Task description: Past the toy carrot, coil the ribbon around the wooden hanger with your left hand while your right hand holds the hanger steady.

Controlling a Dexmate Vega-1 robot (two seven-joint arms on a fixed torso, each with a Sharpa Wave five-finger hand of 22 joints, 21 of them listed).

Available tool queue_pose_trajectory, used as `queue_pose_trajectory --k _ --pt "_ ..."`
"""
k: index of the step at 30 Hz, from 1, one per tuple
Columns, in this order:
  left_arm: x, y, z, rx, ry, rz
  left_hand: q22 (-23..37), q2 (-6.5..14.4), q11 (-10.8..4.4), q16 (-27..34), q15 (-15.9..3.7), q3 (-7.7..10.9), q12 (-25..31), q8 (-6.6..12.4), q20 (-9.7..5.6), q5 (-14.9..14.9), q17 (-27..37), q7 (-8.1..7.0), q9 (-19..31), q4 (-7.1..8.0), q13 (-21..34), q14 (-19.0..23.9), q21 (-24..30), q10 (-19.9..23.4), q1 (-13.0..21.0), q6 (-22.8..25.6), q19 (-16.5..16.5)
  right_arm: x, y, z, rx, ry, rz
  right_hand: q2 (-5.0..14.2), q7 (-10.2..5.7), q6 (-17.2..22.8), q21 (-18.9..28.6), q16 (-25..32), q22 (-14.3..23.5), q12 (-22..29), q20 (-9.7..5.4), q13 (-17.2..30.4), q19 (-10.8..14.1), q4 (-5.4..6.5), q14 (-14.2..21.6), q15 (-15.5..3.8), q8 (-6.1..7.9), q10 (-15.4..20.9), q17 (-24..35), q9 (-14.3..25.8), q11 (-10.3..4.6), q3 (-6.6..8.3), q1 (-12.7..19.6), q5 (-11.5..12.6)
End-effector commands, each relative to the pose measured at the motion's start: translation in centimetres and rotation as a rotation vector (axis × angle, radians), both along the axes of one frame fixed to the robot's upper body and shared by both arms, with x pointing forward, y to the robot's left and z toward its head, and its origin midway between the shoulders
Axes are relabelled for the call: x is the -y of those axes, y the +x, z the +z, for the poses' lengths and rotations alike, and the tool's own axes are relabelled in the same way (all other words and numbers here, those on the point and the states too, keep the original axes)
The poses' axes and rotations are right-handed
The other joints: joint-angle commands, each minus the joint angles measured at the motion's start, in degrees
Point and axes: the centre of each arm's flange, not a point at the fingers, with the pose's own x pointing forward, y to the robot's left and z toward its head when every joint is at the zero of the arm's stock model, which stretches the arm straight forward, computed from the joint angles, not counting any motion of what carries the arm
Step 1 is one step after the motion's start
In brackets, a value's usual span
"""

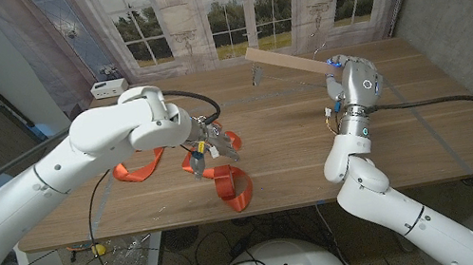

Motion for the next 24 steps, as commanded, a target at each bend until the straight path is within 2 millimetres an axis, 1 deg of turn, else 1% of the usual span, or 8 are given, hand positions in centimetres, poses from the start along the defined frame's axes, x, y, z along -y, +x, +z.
queue_pose_trajectory --k 1,5,10,13,15,17,20,24 --pt "-1.3 0.6 -1.1 -0.032 0.014 -0.083 0.10 -0.67 0.11 0.30 -0.27 -0.59 0.93 0.79 0.15 0.55 0.13 -0.14 0.16 0.05 0.26 -0.04 0.58 1.56 0.26 0.63 1.20 -1.0 0.1 0.1 -0.004 -0.003 -0.014 2.13 8.89 10.54 0.40 -0.07 0.13 0.33 -1.44 0.17 -0.07 0.38 0.63 -9.53 0.22 0.52 0.23 1.41 0.06 -0.09 1.90 0.33" --pt "-1.7 1.0 -1.5 -0.026 0.017 -0.106 0.06 -0.75 0.27 0.47 -0.74 -0.83 1.28 1.27 -0.15 0.70 0.12 -0.61 0.15 -0.04 0.30 1.02 0.76 2.55 0.48 1.98 1.96 -1.3 0.1 0.2 -0.006 -0.004 -0.018 2.15 8.87 10.46 0.41 -0.15 0.12 0.30 -1.51 0.22 -0.17 0.40 0.64 -9.55 0.18 0.50 0.26 1.42 -0.06 -0.14 1.93 0.33" --pt "-2.1 1.4 -2.0 -0.029 0.018 -0.129 0.01 -0.66 0.95 0.61 -1.36 -1.07 1.60 1.82 -1.04 0.94 0.11 -1.24 0.10 -0.30 0.34 2.55 1.38 3.72 1.16 3.72 4.19 -1.6 0.2 0.3 -0.010 -0.008 -0.022 2.16 8.89 10.49 0.45 -0.17 0.12 0.27 -1.52 0.18 -0.17 0.41 0.68 -9.55 0.18 0.61 0.31 1.42 0.04 -0.18 1.95 0.33" --pt "-2.2 1.8 -2.3 -0.039 0.016 -0.141 0.01 -0.42 0.88 0.87 -2.47 -1.19 1.77 2.06 -1.77 1.11 0.12 -1.52 0.03 -0.52 0.35 4.45 1.96 4.64 1.88 4.69 6.33 -1.7 0.2 0.4 -0.012 -0.012 -0.026 2.18 8.90 10.53 0.47 -0.24 0.11 0.25 -1.52 0.18 -0.17 0.41 0.65 -9.56 0.19 0.64 0.30 1.43 0.09 -0.19 1.99 0.33" --pt "-2.3 2.0 -2.6 -0.045 0.013 -0.149 0.01 -0.29 0.88 0.93 -2.71 -1.23 1.87 2.16 -2.01 1.14 0.12 -1.49 0.02 -0.55 0.36 5.07 2.19 5.07 2.07 5.07 7.17 -1.8 0.2 0.5 -0.015 -0.016 -0.028 2.15 8.89 10.56 0.48 -0.23 0.11 0.23 -1.54 0.17 -0.18 0.40 0.67 -9.57 0.19 0.62 0.33 1.42 0.11 -0.21 2.00 0.33" --pt "-2.4 2.1 -2.7 -0.050 0.007 -0.164 0.03 -0.15 0.39 1.17 -3.71 -1.39 2.40 2.65 -2.81 1.20 0.12 -1.49 -0.04 -0.83 0.35 7.35 2.88 7.05 2.90 6.73 9.74 -1.9 0.3 0.5 -0.016 -0.017 -0.029 2.17 8.85 10.44 0.50 -0.24 0.11 0.22 -1.55 0.21 -0.20 0.39 0.70 -9.60 0.15 0.61 0.36 1.44 0.08 -0.22 2.03 0.34" --pt "-2.5 2.2 -2.9 -0.050 -0.006 -0.186 0.12 0.12 0.38 1.70 -5.67 -1.79 2.76 3.28 -3.78 1.24 0.19 -1.53 -0.11 -0.96 0.33 11.55 3.75 9.16 3.85 9.24 13.19 -1.9 0.3 0.5 -0.018 -0.016 -0.031 2.18 8.83 10.51 0.53 -0.30 0.10 0.22 -1.53 0.24 -0.18 0.40 0.69 -9.59 0.15 0.65 0.37 1.42 0.13 -0.25 2.06 0.34" --pt "-2.6 2.5 -3.2 -0.059 -0.007 -0.189 0.24 0.23 0.29 2.11 -7.18 -2.07 2.94 3.84 -4.43 1.21 0.24 -1.45 -0.13 -1.18 0.36 14.90 4.31 10.61 4.82 11.36 15.39 -1.9 0.3 0.6 -0.018 -0.018 -0.031 2.18 8.85 10.50 0.53 -0.33 0.10 0.20 -1.60 0.25 -0.28 0.41 0.70 -9.57 0.12 0.67 0.41 1.39 0.08 -0.28 2.08 0.34"
